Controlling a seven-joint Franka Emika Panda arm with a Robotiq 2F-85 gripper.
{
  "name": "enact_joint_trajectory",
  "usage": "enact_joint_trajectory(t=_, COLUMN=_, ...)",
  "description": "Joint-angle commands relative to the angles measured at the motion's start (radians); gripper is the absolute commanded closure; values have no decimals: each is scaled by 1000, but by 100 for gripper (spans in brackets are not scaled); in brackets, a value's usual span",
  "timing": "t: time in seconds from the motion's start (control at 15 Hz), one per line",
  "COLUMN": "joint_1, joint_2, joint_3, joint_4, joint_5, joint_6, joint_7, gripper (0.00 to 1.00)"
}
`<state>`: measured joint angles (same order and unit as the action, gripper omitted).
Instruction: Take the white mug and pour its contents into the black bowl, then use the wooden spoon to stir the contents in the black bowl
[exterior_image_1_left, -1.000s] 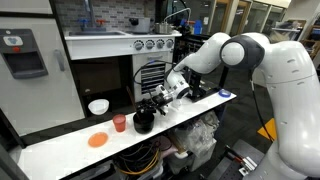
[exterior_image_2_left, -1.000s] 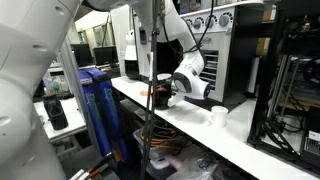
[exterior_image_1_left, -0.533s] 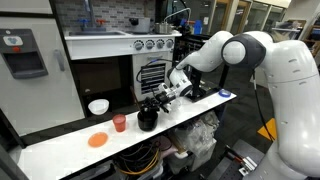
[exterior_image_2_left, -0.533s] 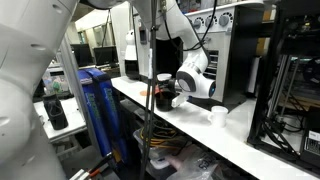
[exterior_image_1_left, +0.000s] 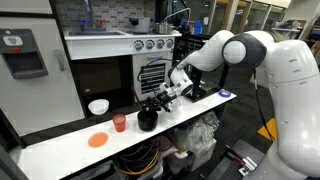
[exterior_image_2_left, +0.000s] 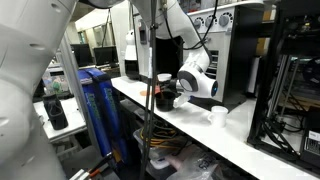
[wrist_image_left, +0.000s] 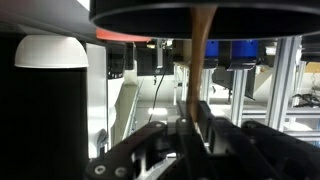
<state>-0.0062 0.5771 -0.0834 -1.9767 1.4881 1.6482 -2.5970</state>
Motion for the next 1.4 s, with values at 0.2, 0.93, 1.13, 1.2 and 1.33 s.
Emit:
enact_joint_trajectory(t=0.2, joint_1=3, joint_2=-88, joint_3=1, joint_4=-69, joint_5=-74, joint_6=36, joint_7=-4, gripper=97)
enact_joint_trajectory(t=0.93, joint_1=-2, joint_2=-208, joint_3=22, joint_4=-104, joint_5=-80, joint_6=25, joint_7=-3, gripper=97)
enact_joint_trajectory(t=1.13, joint_1=0, joint_2=-236, joint_3=32, joint_4=-121, joint_5=-75, joint_6=14, joint_7=-4, gripper=97)
enact_joint_trajectory(t=1.2, joint_1=2, joint_2=-247, joint_3=34, joint_4=-120, joint_5=-79, joint_6=18, joint_7=4, gripper=97)
enact_joint_trajectory(t=1.33, joint_1=5, joint_2=-269, joint_3=41, joint_4=-118, joint_5=-84, joint_6=15, joint_7=13, gripper=97)
